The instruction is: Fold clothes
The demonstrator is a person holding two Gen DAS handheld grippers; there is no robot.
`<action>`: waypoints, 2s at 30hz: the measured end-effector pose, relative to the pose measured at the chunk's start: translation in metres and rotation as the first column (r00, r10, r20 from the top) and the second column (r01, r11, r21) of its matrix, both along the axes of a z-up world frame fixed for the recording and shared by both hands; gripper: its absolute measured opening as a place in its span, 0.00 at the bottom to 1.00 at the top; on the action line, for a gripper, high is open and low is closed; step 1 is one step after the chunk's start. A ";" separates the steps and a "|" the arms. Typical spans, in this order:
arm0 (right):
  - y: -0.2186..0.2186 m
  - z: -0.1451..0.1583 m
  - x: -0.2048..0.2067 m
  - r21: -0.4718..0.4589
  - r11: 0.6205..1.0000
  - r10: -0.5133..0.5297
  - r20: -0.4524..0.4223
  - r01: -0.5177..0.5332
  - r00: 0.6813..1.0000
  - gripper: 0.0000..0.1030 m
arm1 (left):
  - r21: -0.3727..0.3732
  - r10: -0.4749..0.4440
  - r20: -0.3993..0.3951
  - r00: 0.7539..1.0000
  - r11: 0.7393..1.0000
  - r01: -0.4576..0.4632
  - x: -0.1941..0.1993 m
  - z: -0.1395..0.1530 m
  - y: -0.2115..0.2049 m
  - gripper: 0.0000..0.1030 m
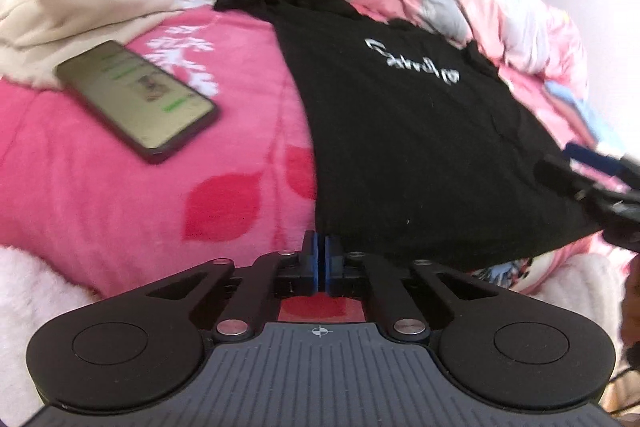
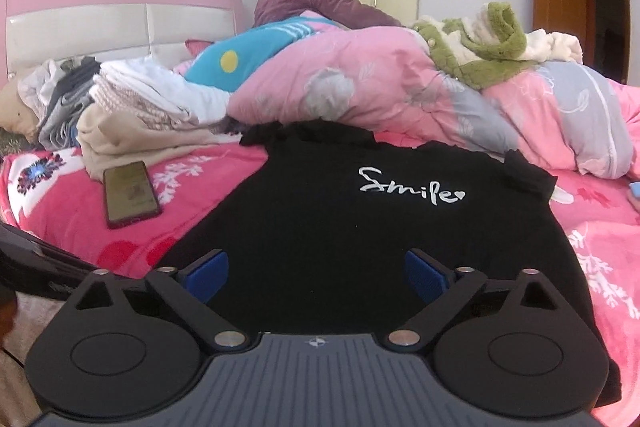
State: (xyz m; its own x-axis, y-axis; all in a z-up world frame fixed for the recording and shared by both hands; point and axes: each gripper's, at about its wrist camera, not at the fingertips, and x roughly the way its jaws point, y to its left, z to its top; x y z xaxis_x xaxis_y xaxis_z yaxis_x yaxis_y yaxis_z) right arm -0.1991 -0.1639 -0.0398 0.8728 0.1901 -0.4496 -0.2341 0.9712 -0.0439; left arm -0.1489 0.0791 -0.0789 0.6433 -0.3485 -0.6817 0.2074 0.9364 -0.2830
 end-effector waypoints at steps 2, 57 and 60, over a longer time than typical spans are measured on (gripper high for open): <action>0.001 -0.003 0.000 -0.017 1.000 0.004 -0.008 -0.004 1.000 0.77 | -0.024 0.011 -0.024 1.000 1.000 -0.011 0.000 -0.003 0.009 0.01; -0.266 0.010 -0.072 0.554 0.766 -0.219 -0.253 0.327 0.942 0.05 | -0.021 -0.028 -0.045 0.999 0.999 0.027 -0.033 0.061 0.013 0.02; -0.266 0.001 -0.084 0.545 0.761 -0.232 -0.280 0.353 0.932 0.05 | 0.004 -0.027 -0.078 0.997 1.000 0.028 -0.035 0.049 0.016 0.02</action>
State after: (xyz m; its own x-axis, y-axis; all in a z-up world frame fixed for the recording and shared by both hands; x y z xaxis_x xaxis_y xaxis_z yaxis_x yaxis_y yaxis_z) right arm -0.2827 -0.4301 -0.0384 0.8413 0.2151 -0.4960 0.1206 0.8197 0.5600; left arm -0.1835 0.0946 -0.0299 0.5783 -0.3618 -0.7312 0.2104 0.9321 -0.2948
